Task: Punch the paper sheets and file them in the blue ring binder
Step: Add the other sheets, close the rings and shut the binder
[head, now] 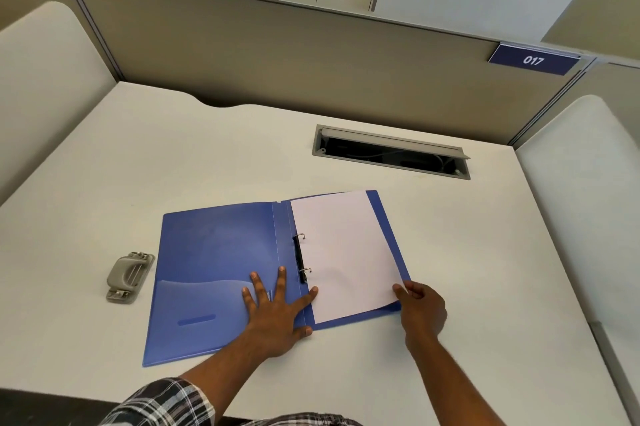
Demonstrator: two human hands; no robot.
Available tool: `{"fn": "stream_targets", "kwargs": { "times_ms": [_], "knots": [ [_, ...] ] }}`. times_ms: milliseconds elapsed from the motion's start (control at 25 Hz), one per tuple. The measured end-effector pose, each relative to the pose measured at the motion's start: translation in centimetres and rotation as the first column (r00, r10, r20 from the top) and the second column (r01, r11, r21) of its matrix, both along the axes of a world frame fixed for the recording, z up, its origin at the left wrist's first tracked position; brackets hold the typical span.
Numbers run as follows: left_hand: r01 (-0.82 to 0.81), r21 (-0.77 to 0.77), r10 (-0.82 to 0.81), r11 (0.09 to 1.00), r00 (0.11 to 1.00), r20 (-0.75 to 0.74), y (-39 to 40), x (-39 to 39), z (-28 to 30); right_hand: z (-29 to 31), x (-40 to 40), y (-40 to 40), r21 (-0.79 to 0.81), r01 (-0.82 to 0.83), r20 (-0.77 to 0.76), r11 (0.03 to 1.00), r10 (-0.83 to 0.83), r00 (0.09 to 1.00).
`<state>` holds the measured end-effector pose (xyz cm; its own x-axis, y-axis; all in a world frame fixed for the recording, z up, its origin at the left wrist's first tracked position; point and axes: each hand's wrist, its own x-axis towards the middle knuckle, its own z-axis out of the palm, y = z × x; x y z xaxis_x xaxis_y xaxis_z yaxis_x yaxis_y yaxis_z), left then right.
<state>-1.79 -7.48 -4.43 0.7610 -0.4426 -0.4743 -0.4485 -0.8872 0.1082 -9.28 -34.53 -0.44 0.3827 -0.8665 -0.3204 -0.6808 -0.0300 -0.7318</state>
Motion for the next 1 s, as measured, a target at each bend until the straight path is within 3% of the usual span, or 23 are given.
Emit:
{"fn": "stream_targets", "kwargs": {
  "times_ms": [280,560,640,720,800,880,960,1000],
  "knots": [
    [0.005,0.008,-0.005,1.0,1.0,0.013,0.2,0.0,0.2,0.0,-1.4,-0.1,-0.191,-0.174,-0.164,0.966,0.144,0.976],
    [0.016,0.008,-0.016,1.0,0.998,-0.054,0.0,0.3,1.5,0.7,-2.0,1.4,-0.298,-0.224,-0.181,0.928,0.175,0.968],
    [-0.037,-0.047,0.033,0.998,0.996,-0.083,-0.1,0.4,2.3,1.2,-2.3,2.5,-0.371,-0.212,-0.142,0.904,0.17,0.975],
    [-0.15,-0.216,0.138,0.965,0.988,-0.067,-0.2,0.4,3.4,1.6,-2.5,3.6,-0.528,-0.233,-0.049,0.817,0.245,0.968],
    [-0.275,-0.511,0.271,0.814,0.959,-0.084,-1.0,0.5,5.1,2.1,-2.5,4.6,-0.689,-0.267,0.027,0.674,0.393,0.919],
    [-0.448,-0.712,0.354,0.54,0.889,-0.291,-2.3,1.4,7.8,2.7,-2.1,6.3,-0.765,-0.3,0.095,0.57,0.56,0.823],
    [-0.659,-0.707,0.345,0.258,0.746,-0.569,-3.4,3.0,10.5,3.3,-1.8,9.0,-0.784,-0.365,0.131,0.503,0.708,0.694],
    [-0.727,-0.667,0.347,0.16,0.674,-0.652,-3.6,4.0,11.4,3.5,-1.7,10.5,-0.781,-0.42,0.129,0.461,0.778,0.615]
  ]
}}
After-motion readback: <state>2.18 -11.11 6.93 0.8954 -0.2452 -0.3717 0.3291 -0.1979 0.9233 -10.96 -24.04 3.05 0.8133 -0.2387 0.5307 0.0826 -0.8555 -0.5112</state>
